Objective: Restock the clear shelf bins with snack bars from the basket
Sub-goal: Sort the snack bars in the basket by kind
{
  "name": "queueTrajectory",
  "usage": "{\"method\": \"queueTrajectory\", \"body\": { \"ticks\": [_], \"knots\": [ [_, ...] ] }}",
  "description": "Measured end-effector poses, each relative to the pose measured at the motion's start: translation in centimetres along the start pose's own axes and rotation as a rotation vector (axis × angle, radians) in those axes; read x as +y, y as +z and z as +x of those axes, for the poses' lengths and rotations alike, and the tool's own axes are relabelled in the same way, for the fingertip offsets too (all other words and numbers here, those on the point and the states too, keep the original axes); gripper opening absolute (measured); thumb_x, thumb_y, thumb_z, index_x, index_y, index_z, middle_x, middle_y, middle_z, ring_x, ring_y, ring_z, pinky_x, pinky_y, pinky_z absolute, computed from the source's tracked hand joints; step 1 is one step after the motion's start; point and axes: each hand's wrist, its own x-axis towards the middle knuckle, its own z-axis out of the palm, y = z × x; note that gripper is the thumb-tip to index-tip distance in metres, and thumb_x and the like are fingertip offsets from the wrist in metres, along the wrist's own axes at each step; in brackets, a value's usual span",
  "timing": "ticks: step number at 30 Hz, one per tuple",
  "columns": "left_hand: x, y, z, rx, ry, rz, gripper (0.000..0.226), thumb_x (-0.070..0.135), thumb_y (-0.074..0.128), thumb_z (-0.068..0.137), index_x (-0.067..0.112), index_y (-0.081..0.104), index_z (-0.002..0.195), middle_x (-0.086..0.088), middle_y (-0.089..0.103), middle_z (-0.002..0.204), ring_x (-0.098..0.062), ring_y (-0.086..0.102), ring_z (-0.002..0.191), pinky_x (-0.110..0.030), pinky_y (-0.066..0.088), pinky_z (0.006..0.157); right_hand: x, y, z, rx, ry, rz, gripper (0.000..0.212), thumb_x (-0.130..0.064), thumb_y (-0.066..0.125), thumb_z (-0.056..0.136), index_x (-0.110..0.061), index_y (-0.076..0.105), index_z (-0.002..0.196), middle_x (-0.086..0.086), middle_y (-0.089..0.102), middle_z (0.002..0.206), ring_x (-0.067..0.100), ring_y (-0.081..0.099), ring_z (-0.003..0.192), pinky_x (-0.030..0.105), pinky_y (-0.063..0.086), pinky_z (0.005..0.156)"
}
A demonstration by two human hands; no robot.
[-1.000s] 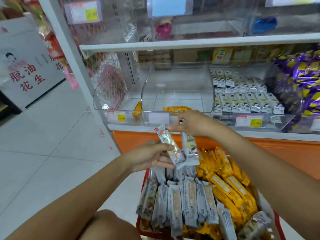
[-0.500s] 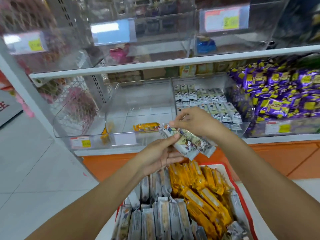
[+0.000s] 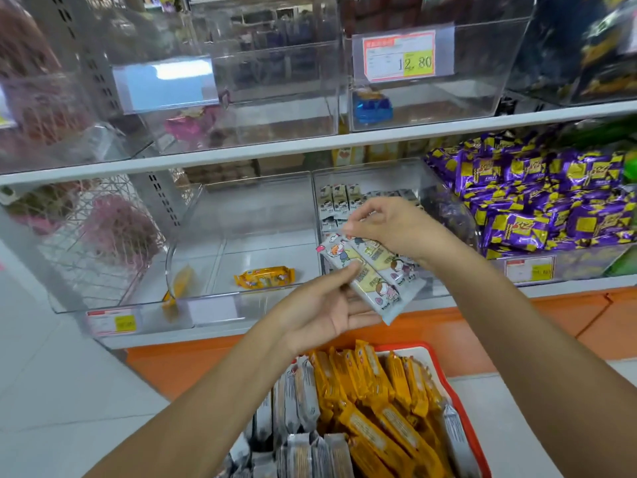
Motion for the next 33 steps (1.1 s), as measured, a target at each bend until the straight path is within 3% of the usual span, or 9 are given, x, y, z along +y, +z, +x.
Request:
{"method": "queueTrajectory", "body": {
  "ticks": [2,5,7,10,14,20,23,28,33],
  "knots": [
    [0.6,0.2,0.5,-0.012,0.035,-0.089,0.048,0.024,0.082,0.067,0.006,0.068,0.109,-0.022,0.064,0.117,-0.035,0.065,0.103,-0.050,0.051,0.087,0.0,-0.2,-0.5,0.091,-0.038,-0.033,0.030,-0.044,0.075,0.077,-0.022,0.062,0.092,-0.005,0.069,0.091,0.019,0.066,0.087,0.039,0.053,0.080],
    [2.1,0.3,1.4,0.040,0.101,-0.109,0.037,0.029,0.058,0.082,0.005,0.062,0.111,-0.020,0.070,0.100,-0.030,0.071,0.090,-0.043,0.059,0.075,-0.3,-0.5,-2.1,0.085,-0.123,-0.204,0.040,-0.047,0.077,0.073,-0.024,0.058,0.099,-0.010,0.061,0.092,0.011,0.059,0.085,0.035,0.051,0.077],
    [2.9,0.2,2.3,0.048,0.126,-0.085,0.040,0.028,0.054,0.082,0.008,0.052,0.117,-0.018,0.071,0.089,-0.026,0.072,0.078,-0.038,0.060,0.066,-0.2,-0.1,-2.7,0.085,-0.152,-0.397,0.045,-0.044,0.075,0.076,-0.026,0.047,0.106,-0.014,0.050,0.082,0.005,0.050,0.074,0.030,0.043,0.063],
    [3.7,0.5,3.7,0.022,0.138,-0.050,0.035,0.027,0.055,0.082,0.008,0.056,0.112,-0.017,0.069,0.099,-0.023,0.070,0.085,-0.036,0.058,0.078,0.8,0.4,-2.1,0.188,-0.240,-0.472,0.045,-0.035,0.073,0.078,-0.025,0.039,0.106,-0.012,0.042,0.076,0.009,0.040,0.065,0.028,0.029,0.053],
    [5.2,0.7,5.0,0.044,0.151,0.103,0.033,0.027,0.059,0.081,0.008,0.059,0.108,-0.011,0.068,0.102,-0.020,0.066,0.092,-0.031,0.053,0.087,1.9,-0.5,0.1,0.240,-0.121,-0.299,0.043,-0.029,0.070,0.079,-0.024,0.039,0.107,-0.006,0.052,0.083,0.012,0.049,0.065,0.030,0.033,0.054],
    [7.0,-2.0,6.7,0.732,0.628,0.846,0.028,0.010,0.057,0.092,0.015,0.062,0.120,0.003,0.063,0.116,-0.007,0.057,0.107,-0.014,0.043,0.087,6.1,-2.7,9.3,0.387,0.196,-0.315,0.058,-0.036,0.069,0.083,-0.007,0.040,0.124,0.008,0.054,0.106,0.029,0.055,0.099,0.033,0.044,0.075],
    [6.7,-3.6,7.5,0.789,0.479,1.053,0.041,0.015,0.057,0.093,0.010,0.051,0.134,-0.003,0.055,0.133,-0.013,0.050,0.122,-0.023,0.038,0.099,8.1,-2.1,13.4,0.417,0.316,-0.367,0.078,-0.046,0.067,0.083,-0.003,0.030,0.136,0.019,0.055,0.124,0.037,0.053,0.115,0.043,0.051,0.085],
    [5.5,-4.9,7.8,0.701,0.396,1.102,0.039,0.013,0.054,0.094,0.014,0.052,0.133,-0.003,0.060,0.128,-0.019,0.052,0.122,-0.022,0.039,0.091,9.1,0.4,16.2,0.377,0.278,-0.400,0.057,-0.042,0.057,0.091,-0.004,0.035,0.128,0.022,0.052,0.125,0.038,0.051,0.114,0.044,0.049,0.088],
    [5.4,-5.0,7.7,0.681,0.396,1.093,0.040,0.016,0.054,0.095,0.014,0.051,0.135,-0.003,0.061,0.127,-0.019,0.054,0.120,-0.022,0.039,0.091,9.5,0.9,16.2,0.284,0.212,-0.224,0.031,-0.018,0.043,0.099,-0.009,0.037,0.129,0.017,0.054,0.114,0.028,0.057,0.089,0.044,0.053,0.077]
  ]
}}
